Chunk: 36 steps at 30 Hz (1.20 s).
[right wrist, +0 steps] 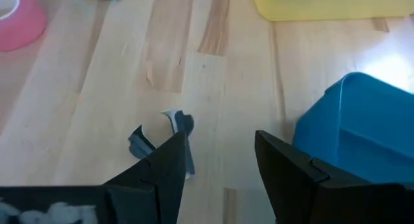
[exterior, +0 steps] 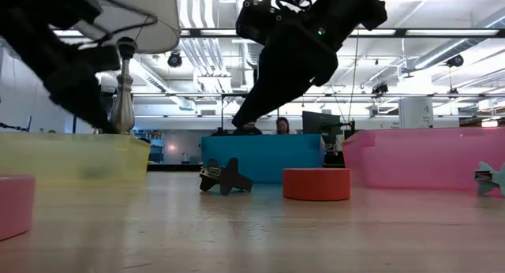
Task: Pick and place Stapler, Stapler remover, tape
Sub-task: Put the yellow stapler into the yellow bin
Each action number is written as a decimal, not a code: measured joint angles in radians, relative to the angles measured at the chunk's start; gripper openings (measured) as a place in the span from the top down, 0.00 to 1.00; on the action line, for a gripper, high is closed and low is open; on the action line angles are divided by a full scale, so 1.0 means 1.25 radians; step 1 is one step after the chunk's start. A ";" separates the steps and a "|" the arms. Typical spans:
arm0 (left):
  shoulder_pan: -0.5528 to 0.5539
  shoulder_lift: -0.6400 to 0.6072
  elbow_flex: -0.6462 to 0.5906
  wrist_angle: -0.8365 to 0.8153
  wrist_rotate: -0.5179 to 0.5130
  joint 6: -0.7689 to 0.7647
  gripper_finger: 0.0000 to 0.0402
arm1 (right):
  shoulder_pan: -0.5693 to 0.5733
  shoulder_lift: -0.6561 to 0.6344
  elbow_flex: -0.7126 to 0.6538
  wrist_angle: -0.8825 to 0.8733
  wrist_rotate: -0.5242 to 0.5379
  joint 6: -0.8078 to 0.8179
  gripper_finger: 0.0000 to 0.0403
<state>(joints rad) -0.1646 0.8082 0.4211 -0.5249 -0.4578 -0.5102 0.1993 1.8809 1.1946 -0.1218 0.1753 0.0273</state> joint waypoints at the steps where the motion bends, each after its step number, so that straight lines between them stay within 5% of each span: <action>1: 0.000 0.000 0.004 0.024 0.001 0.026 0.55 | 0.000 0.000 0.000 0.001 0.000 0.000 0.55; 12: 0.000 0.017 0.001 0.356 0.058 0.264 0.55 | 0.005 -0.017 0.000 -0.016 0.005 0.080 0.57; 18: 0.001 0.056 0.000 0.430 0.058 0.342 0.55 | 0.018 -0.066 0.032 -0.189 -0.004 0.177 0.59; 21: 0.001 0.082 -0.001 0.451 0.058 0.389 0.55 | 0.046 -0.085 0.039 -0.246 -0.044 0.143 0.59; 25: 0.005 0.119 -0.001 0.486 0.057 0.438 0.55 | 0.102 -0.086 0.036 -0.276 -0.193 0.032 0.59; 28: 0.010 0.148 0.000 0.534 0.057 0.456 0.55 | 0.149 -0.080 0.035 -0.295 -0.286 0.063 0.59; 36: 0.021 0.208 0.006 0.587 0.057 0.457 0.55 | 0.296 -0.075 0.033 -0.304 -0.295 0.210 0.59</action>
<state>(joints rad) -0.1386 1.0685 0.4282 0.2089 -0.3866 0.0605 0.5699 1.7870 1.2358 -0.5022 -0.1936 0.2899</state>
